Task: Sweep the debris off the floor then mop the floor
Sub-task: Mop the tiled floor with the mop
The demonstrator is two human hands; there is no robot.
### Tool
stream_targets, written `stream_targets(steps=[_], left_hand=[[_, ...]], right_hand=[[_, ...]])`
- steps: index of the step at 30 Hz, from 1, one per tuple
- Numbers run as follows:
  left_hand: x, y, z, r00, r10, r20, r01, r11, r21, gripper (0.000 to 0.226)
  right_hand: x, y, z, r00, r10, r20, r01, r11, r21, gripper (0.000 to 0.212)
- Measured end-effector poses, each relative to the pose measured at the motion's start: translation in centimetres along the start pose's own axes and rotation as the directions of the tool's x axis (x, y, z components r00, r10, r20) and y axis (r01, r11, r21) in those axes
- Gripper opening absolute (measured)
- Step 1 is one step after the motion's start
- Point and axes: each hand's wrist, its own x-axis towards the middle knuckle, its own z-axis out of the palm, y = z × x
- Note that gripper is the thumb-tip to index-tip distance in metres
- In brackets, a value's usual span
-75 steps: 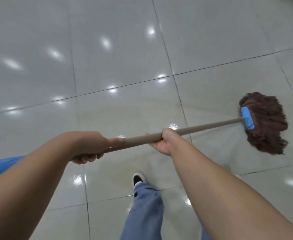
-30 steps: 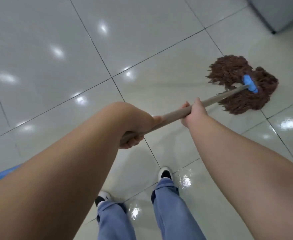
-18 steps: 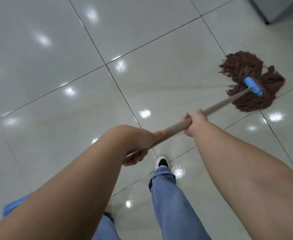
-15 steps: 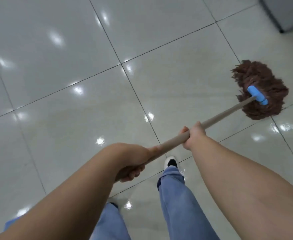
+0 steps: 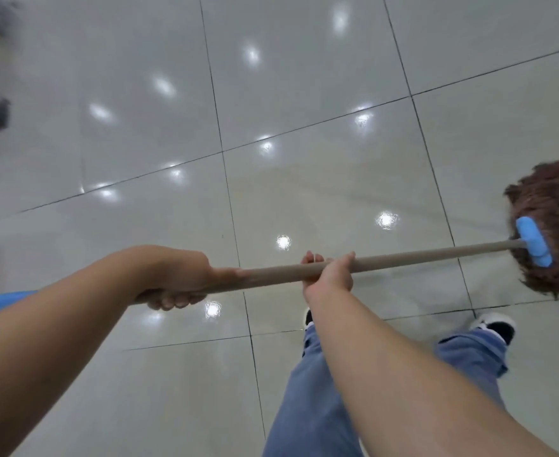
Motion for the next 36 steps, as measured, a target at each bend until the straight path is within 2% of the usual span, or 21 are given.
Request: stream_targets(steps=[4, 7, 10, 14, 17, 20, 23, 25, 29, 33, 36], left_hand=[[-1.5, 3.2, -3.0, 0.997, 0.012, -0.081, -0.006, 0.997, 0.078, 0.073], [-3.5, 9.6, -6.0, 0.983, 0.057, -0.175, -0.034, 0.990, 0.134, 0.072], [-5.0, 17.7, -6.6, 0.973, 0.112, -0.200, -0.074, 0.979, 0.188, 0.072], [-5.3, 31.1, -3.8, 0.967, 0.192, -0.169, -0.141, 0.952, 0.273, 0.070], [-5.9, 43.1, -2.3, 0.954, 0.253, -0.160, -0.193, 0.929, 0.317, 0.069], [-7.4, 55.9, 1.2, 0.934, 0.330, -0.137, -0.278, 0.912, 0.301, 0.066], [-9.9, 66.8, 8.2, 0.919, 0.389, -0.068, -0.366, 0.904, 0.221, 0.061], [-11.7, 72.7, 12.9, 0.884, 0.467, 0.012, -0.463, 0.871, 0.166, 0.061], [-16.6, 81.1, 18.7, 0.801, 0.585, 0.126, -0.596, 0.799, 0.077, 0.064], [-21.9, 84.2, 21.3, 0.705, 0.663, 0.252, -0.679, 0.733, -0.029, 0.059], [-25.2, 84.9, 21.4, 0.604, 0.750, 0.268, -0.782, 0.623, 0.018, 0.053]], right_hand=[[-1.0, -2.7, 1.8, 0.999, -0.016, 0.044, 0.012, 0.995, 0.096, 0.041], [-1.5, -8.5, 3.1, 0.992, -0.070, 0.105, 0.046, 0.976, 0.215, 0.040], [-1.1, -15.9, 2.6, 0.987, -0.112, 0.115, 0.075, 0.956, 0.285, 0.040], [1.5, -28.9, -1.3, 0.986, -0.130, 0.102, 0.092, 0.946, 0.310, 0.043], [2.5, -40.3, -5.3, 0.973, -0.163, 0.164, 0.113, 0.953, 0.280, 0.046], [1.4, -50.5, -10.0, 0.951, -0.248, 0.184, 0.187, 0.938, 0.293, 0.053], [-1.3, -58.5, -15.1, 0.932, -0.333, 0.140, 0.262, 0.890, 0.374, 0.056], [-3.0, -62.4, -19.0, 0.917, -0.387, 0.102, 0.317, 0.858, 0.404, 0.061], [-6.4, -67.8, -25.7, 0.863, -0.495, 0.100, 0.429, 0.824, 0.371, 0.057], [-10.0, -70.6, -29.4, 0.775, -0.631, 0.028, 0.604, 0.754, 0.259, 0.057], [-13.3, -71.9, -29.7, 0.725, -0.688, -0.034, 0.678, 0.704, 0.210, 0.063]])
